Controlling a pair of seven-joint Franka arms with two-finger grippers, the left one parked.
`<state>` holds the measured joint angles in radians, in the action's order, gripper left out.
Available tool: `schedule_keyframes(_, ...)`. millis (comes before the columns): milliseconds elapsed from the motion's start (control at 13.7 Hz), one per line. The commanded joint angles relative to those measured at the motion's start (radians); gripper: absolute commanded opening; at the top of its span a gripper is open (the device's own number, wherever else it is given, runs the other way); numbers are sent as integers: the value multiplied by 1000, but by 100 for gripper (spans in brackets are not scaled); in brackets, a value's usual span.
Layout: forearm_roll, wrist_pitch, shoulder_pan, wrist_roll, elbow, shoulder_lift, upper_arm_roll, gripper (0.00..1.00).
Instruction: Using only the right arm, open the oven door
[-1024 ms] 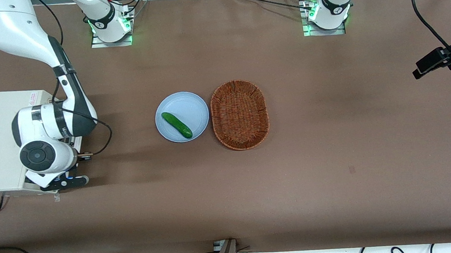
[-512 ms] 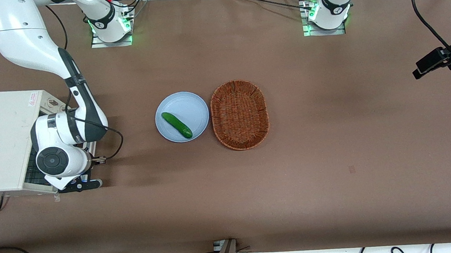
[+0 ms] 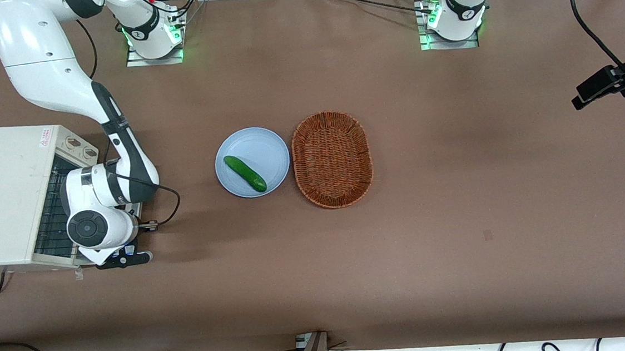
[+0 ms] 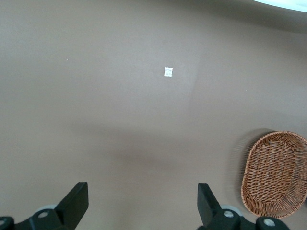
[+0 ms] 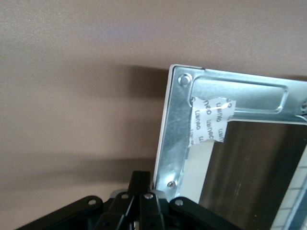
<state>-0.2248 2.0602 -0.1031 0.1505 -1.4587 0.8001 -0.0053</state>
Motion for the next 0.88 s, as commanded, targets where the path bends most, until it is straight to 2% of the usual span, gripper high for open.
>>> schedule_keyframes(0, -5, 3, 13, -9, 11, 8, -19, 0)
schedule_keyframes(366, 79, -6, -27, 3, 17, 5, -19, 0)
schedule_keyframes(659, 100, -44, -38, 0, 30, -2, -19, 0)
schedule_keyframes(805, 111, -116, -36, -29, 84, -13, -19, 0)
